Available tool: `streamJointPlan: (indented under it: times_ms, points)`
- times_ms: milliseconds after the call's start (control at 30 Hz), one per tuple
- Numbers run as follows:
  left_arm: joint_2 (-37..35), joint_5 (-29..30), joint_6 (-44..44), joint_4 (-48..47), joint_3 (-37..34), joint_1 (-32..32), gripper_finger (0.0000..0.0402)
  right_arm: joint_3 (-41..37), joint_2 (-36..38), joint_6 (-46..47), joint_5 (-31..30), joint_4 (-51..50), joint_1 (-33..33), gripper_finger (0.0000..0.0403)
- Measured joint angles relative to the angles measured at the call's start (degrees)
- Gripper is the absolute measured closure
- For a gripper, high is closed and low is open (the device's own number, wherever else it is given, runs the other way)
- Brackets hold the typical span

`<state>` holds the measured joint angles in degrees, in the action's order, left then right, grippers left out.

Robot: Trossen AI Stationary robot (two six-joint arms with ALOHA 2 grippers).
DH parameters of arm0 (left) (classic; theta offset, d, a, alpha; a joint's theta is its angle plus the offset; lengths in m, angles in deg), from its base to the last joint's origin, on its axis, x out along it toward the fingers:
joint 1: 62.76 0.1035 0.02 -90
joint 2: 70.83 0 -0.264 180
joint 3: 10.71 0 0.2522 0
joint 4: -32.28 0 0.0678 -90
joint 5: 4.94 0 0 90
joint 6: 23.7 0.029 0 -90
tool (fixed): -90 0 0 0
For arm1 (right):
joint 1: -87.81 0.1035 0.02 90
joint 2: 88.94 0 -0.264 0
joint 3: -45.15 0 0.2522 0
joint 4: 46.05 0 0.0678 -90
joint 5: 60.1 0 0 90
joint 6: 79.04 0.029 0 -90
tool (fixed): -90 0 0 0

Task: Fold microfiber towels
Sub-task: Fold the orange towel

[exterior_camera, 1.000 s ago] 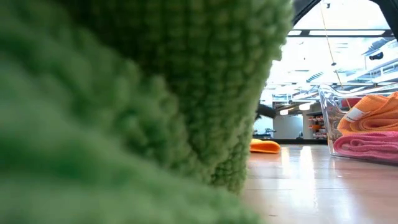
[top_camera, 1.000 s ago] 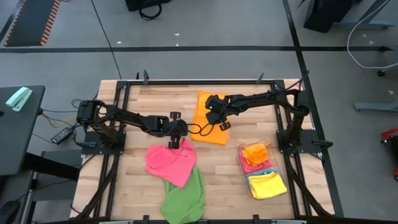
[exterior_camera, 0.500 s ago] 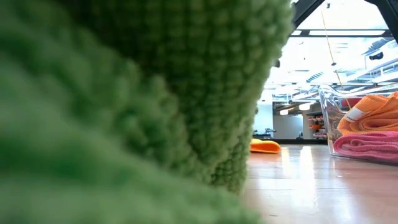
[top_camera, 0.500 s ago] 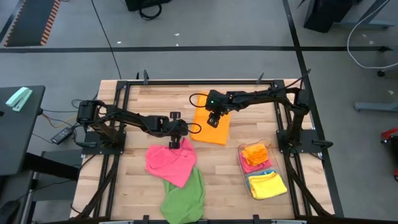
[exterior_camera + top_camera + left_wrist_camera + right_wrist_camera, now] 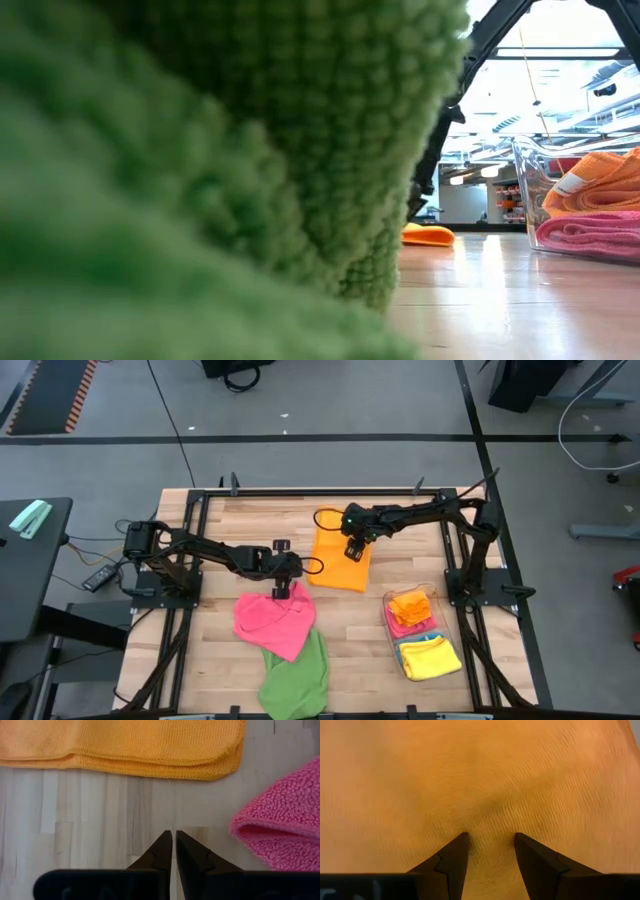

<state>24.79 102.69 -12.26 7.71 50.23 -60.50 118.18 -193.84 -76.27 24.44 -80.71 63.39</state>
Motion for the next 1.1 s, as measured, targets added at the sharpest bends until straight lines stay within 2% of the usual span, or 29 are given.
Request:
streamJointPlan:
  times_ms: [133, 333, 433, 667, 767, 933, 1100]
  points:
    - [0.0, 0.02, 0.02, 0.02, 0.0, 0.0, 0.0373, -1.14, 0.15, -11.04, 4.71, 3.02, -1.32, 0.0234]
    - [0.0, 0.02, 0.17, 0.04, 0.0, 0.0, 0.0366, -0.92, -0.13, -22.69, 16.14, 3.67, -2.07, 0.0261]
    - [0.0, 0.03, 0.17, 0.04, 0.0, 0.0, 0.0368, -0.92, -0.16, -26.16, 15.25, 3.86, -1.27, 0.0277]
    - [0.0, 0.02, 0.48, 0.02, 0.0, 0.01, 0.038, 3.64, 3.1, -23.48, 4.37, -0.34, 0.99, 0.0288]
    - [0.0, 0.02, 0.93, 0.03, 0.0, 0.0, 0.0379, 4.38, 4.36, -22.61, 5.0, -0.95, 2.16, 0.0278]
    - [0.0, 0.02, 0.94, 0.04, 0.0, 0.0, 0.0373, 4.5, 4.19, -21.19, 14.25, -0.59, 6.26, 0.0239]
    - [0.0, 0.03, 0.87, 0.14, 0.0, 0.02, 0.0377, 3.1, 3.41, -22.64, 14.79, 2.27, 12.92, 0.0204]
